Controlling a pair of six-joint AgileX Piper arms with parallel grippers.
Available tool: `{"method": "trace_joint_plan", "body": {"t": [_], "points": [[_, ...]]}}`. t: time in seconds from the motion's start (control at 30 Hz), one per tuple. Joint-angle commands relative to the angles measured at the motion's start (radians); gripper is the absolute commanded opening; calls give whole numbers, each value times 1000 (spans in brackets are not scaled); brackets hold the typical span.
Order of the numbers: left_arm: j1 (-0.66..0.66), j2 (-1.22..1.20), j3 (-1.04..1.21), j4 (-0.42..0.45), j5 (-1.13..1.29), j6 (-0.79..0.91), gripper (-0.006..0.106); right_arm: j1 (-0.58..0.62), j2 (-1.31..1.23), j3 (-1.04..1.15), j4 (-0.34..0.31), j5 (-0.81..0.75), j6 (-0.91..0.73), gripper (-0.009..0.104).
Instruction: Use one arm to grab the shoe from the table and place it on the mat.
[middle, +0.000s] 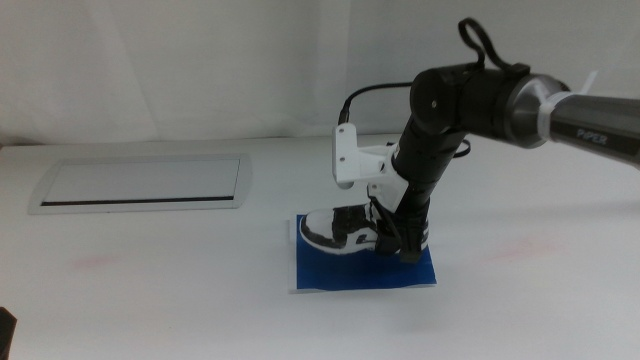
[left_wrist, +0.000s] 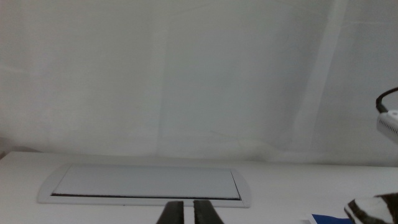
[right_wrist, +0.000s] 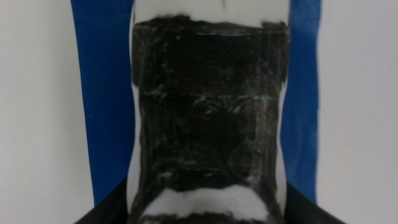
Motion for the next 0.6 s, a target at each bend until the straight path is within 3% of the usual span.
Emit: {"method": "trace_joint_plan", "body": {"t": [0.0,0.57], "points": [[2,-40,40,-6,-14,-1,-3,4,18,-7,0,-11,-10,-2],[2,-40,40,-6,-14,-1,-3,4,73,-7,-10,-35,-3,-2]]}}
